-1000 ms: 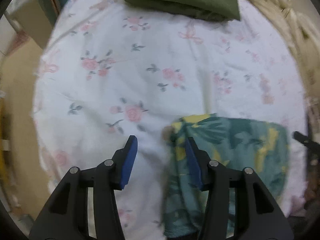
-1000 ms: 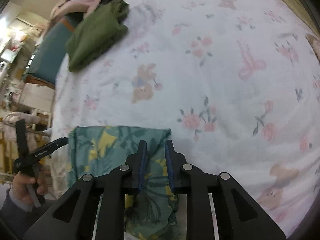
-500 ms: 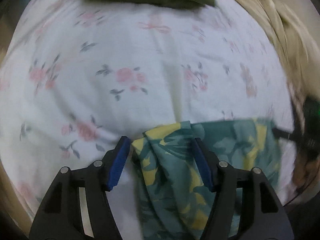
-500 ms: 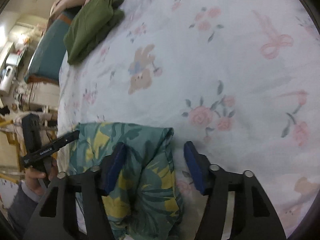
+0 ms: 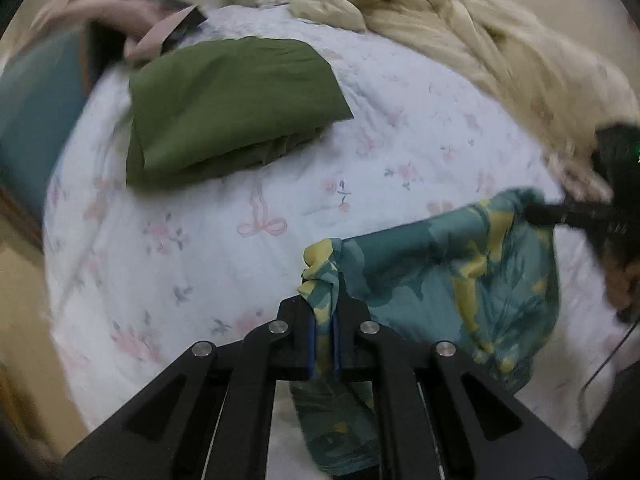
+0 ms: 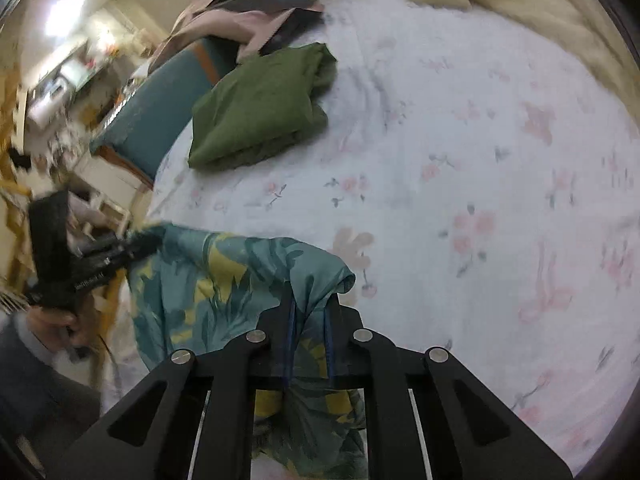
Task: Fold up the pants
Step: 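Grasp the folded edge with both grippers and lift it again, then fold the lifted edge over the shorts with both grippers and lower it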
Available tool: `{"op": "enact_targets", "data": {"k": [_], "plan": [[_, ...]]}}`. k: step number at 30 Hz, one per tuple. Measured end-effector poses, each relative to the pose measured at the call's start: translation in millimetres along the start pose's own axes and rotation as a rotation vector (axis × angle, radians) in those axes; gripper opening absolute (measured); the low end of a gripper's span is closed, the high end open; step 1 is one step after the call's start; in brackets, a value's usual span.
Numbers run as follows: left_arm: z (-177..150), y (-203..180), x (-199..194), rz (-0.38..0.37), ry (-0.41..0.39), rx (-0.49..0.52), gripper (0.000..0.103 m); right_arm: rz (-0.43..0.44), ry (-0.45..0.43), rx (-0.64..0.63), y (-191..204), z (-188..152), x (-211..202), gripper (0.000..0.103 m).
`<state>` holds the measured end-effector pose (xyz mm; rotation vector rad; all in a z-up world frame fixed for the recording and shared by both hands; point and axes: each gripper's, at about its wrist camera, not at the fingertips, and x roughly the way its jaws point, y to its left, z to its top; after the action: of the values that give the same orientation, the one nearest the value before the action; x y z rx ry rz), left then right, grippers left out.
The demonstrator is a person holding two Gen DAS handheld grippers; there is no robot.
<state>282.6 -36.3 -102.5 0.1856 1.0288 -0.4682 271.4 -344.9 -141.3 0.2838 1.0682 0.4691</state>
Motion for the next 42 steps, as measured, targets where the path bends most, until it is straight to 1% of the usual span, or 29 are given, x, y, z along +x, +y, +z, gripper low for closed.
{"op": "enact_targets", "data": {"k": [2,4,6,7,9,12,15,16,18,20,21,24,25,29,33,35,37,38,40,42], "plan": [[-5.1,-7.5,1.0,0.022,-0.032,0.085,0.004,-0.023,-0.005,-0.049,0.9,-6.3,1.9,0.011],[-13.1,-14.9,-7.9,0.035,-0.09,0.166,0.004,-0.036,-0.057,-0.135,5.9,-17.1,-5.3,0.011],[-24.1,-19.6,-17.3,0.04,-0.131,0.239,0.004,-0.035,-0.065,-0.169,7.0,-24.7,-12.4,0.011],[-29.5,-18.5,-21.6,0.042,-0.138,0.262,0.004,-0.028,-0.072,-0.181,7.7,-28.4,-16.4,0.011],[-40.9,-28.2,-29.5,0.059,-0.148,0.33,0.005,-0.05,-0.095,-0.244,18.3,-42.1,-26.0,0.011],[-56.2,-41.9,-41.9,0.094,-0.18,0.42,0.004,-0.11,-0.138,-0.335,37.9,-56.6,-36.6,0.011],[-66.4,-48.7,-49.2,0.122,-0.19,0.483,0.005,-0.143,-0.149,-0.4,51.9,-69.2,-45.0,0.011],[-68.2,-48.4,-50.7,0.126,-0.189,0.485,0.005,-0.141,-0.148,-0.41,54.3,-72.6,-46.5,0.011],[-68.4,-44.6,-55.2,0.107,-0.177,0.451,0.005,-0.17,-0.145,-0.427,58.3,-79.1,-47.1,0.011],[-66.9,-44.0,-60.4,0.107,-0.199,0.425,0.005,-0.186,-0.162,-0.426,59.8,-81.4,-49.0,0.011],[-63.4,-45.0,-61.7,0.114,-0.206,0.416,0.005,-0.199,-0.175,-0.414,59.3,-80.2,-49.7,0.011],[-58.4,-51.7,-58.6,0.172,-0.227,0.441,0.005,-0.243,-0.185,-0.422,62.2,-76.0,-47.0,0.011],[-55.1,-52.2,-53.0,0.181,-0.211,0.44,0.005,-0.248,-0.178,-0.419,61.0,-73.5,-44.4,0.011],[-46.3,-43.0,-39.6,0.17,-0.194,0.391,0.005,-0.231,-0.163,-0.39,51.4,-62.2,-35.1,0.011],[-40.7,-37.9,-29.6,0.169,-0.193,0.386,0.005,-0.216,-0.161,-0.385,42.3,-52.6,-27.3,0.011],[-40.2,-34.7,-29.7,0.16,-0.209,0.372,0.005,-0.172,-0.182,-0.398,40.4,-49.4,-28.4,0.011],[-48.4,-37.9,-35.5,0.155,-0.253,0.411,0.005,-0.158,-0.181,-0.414,39.3,-49.4,-29.3,0.011],[-56.7,-43.8,-38.5,0.162,-0.263,0.465,0.005,-0.146,-0.176,-0.421,38.1,-50.7,-30.6,0.011],[-69.3,-50.4,-45.8,0.155,-0.274,0.534,0.005,-0.107,-0.165,-0.424,34.8,-56.4,-36.2,0.011],[-79.9,-52.8,-54.0,0.131,-0.268,0.563,0.005,-0.091,-0.158,-0.415,31.6,-62.9,-42.1,0.011]]}}
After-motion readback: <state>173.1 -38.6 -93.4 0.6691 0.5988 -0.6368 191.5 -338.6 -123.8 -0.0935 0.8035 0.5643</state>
